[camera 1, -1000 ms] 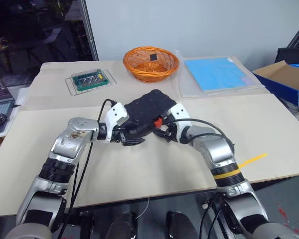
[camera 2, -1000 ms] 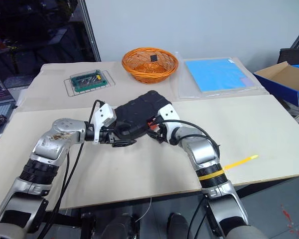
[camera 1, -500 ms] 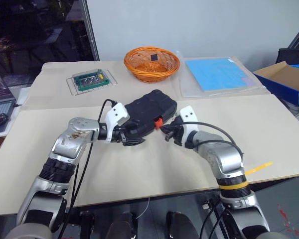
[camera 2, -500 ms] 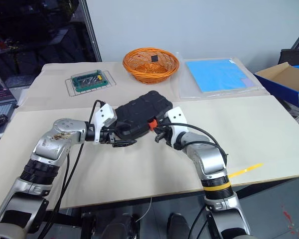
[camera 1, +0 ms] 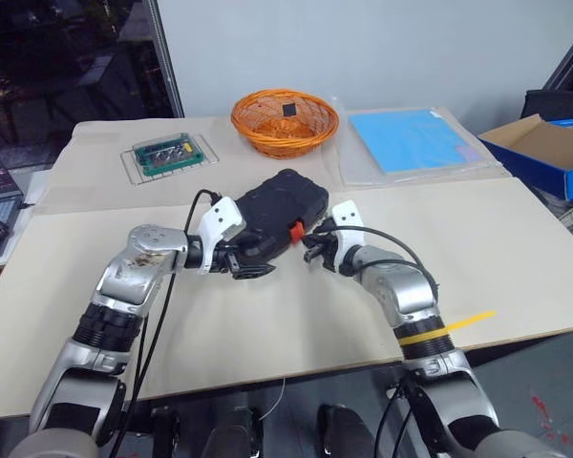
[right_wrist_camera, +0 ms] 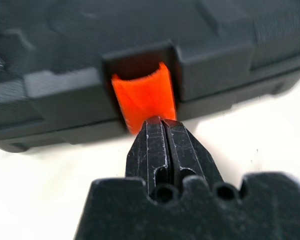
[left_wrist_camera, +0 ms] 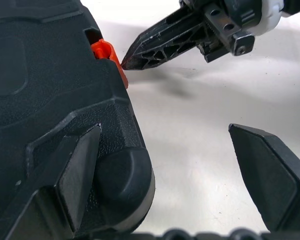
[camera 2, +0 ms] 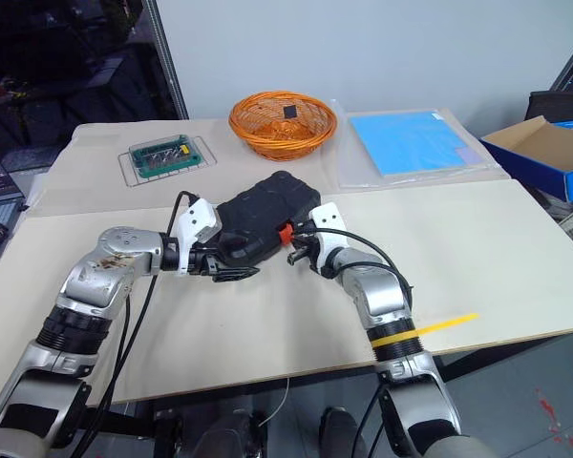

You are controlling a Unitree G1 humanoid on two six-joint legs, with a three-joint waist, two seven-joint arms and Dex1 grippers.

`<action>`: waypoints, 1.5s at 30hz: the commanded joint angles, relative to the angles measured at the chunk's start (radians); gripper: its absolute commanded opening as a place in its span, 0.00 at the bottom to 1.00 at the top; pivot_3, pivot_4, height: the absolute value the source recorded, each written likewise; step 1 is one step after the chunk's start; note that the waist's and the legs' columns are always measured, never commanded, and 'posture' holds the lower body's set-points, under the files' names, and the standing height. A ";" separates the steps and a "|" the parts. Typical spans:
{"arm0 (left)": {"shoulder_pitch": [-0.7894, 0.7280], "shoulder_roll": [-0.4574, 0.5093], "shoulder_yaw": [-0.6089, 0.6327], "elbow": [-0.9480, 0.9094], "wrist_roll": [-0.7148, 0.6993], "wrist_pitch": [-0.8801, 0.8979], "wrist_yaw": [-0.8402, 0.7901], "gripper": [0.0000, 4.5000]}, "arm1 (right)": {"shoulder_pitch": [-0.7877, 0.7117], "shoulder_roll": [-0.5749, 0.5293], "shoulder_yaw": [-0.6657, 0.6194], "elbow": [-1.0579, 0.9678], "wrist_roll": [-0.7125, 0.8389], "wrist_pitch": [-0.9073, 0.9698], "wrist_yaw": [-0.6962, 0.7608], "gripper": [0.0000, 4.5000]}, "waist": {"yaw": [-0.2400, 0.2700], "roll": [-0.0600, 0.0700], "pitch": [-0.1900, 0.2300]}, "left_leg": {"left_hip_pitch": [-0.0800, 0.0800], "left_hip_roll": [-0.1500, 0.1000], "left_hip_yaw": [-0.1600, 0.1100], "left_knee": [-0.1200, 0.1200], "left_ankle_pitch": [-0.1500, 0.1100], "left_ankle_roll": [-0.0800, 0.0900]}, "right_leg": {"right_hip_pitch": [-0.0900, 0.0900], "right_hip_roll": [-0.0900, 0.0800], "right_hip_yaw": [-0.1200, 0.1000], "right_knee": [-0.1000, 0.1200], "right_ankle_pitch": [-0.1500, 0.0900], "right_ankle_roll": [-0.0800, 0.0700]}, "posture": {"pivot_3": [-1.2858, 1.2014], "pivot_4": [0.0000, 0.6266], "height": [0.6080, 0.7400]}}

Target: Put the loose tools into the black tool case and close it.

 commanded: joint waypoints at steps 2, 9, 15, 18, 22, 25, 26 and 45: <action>0.022 0.005 -0.019 0.024 0.012 0.001 -0.008 0.97 | 0.020 0.000 -0.050 -0.105 0.063 -0.004 0.017 0.02 | 0.004 0.000 0.000 | 0.000 0.000 0.000 0.000 0.000 0.000 | 0.000 0.000 0.000 0.000 0.000 0.000 | 0.52 0.24 1.00; 0.020 0.006 -0.021 0.034 0.018 -0.008 -0.011 0.97 | -0.073 0.079 -0.080 0.096 0.040 -0.161 -0.027 0.02 | 0.002 0.000 0.000 | 0.001 0.001 0.000 0.000 -0.001 -0.001 | 0.000 0.000 0.000 0.000 0.000 0.000 | 0.52 0.24 1.00; 0.030 0.013 -0.015 0.025 0.018 -0.005 -0.007 0.97 | -0.103 0.088 -0.041 0.239 -0.003 -0.220 -0.011 0.02 | 0.004 0.000 0.000 | 0.001 0.000 0.000 0.000 0.000 -0.001 | 0.000 0.000 0.000 0.000 0.000 0.000 | 0.52 0.24 1.00; 0.035 0.013 -0.014 0.020 0.018 -0.002 -0.003 0.97 | -0.100 0.075 -0.007 0.290 -0.033 -0.224 0.005 0.02 | -0.002 0.001 0.000 | 0.001 0.000 0.000 0.000 0.000 -0.001 | 0.001 0.000 0.000 0.000 0.000 0.000 | 0.52 0.24 1.00; 0.039 0.012 -0.014 0.019 0.018 -0.003 0.002 0.97 | -0.096 0.066 0.014 0.333 -0.060 -0.240 0.015 0.02 | -0.007 0.001 -0.001 | 0.006 0.001 0.000 0.000 -0.001 -0.002 | 0.003 0.000 0.000 0.000 -0.001 0.000 | 0.52 0.24 1.00; 0.040 0.012 -0.015 0.021 0.020 -0.005 0.007 0.97 | -0.092 0.068 0.026 0.360 -0.070 -0.258 0.017 0.02 | -0.008 0.001 -0.001 | 0.010 0.001 0.000 0.000 -0.004 -0.007 | 0.004 0.000 0.000 -0.001 -0.003 0.004 | 0.52 0.24 1.00; 0.041 0.012 -0.015 0.021 0.020 -0.004 0.008 0.97 | -0.090 0.070 0.033 0.367 -0.075 -0.263 0.018 0.02 | -0.008 0.001 -0.001 | 0.011 0.001 0.000 -0.001 -0.004 -0.007 | 0.005 0.000 0.000 -0.001 -0.004 0.004 | 0.52 0.24 1.00; 0.085 0.003 0.010 -0.003 0.021 -0.078 0.024 0.97 | -0.022 0.010 0.067 0.237 -0.162 -0.292 0.035 0.02 | -0.005 0.004 -0.009 | 0.020 0.007 0.000 -0.004 -0.007 -0.012 | 0.013 -0.001 -0.001 -0.002 -0.011 -0.004 | 0.52 0.24 1.00</action>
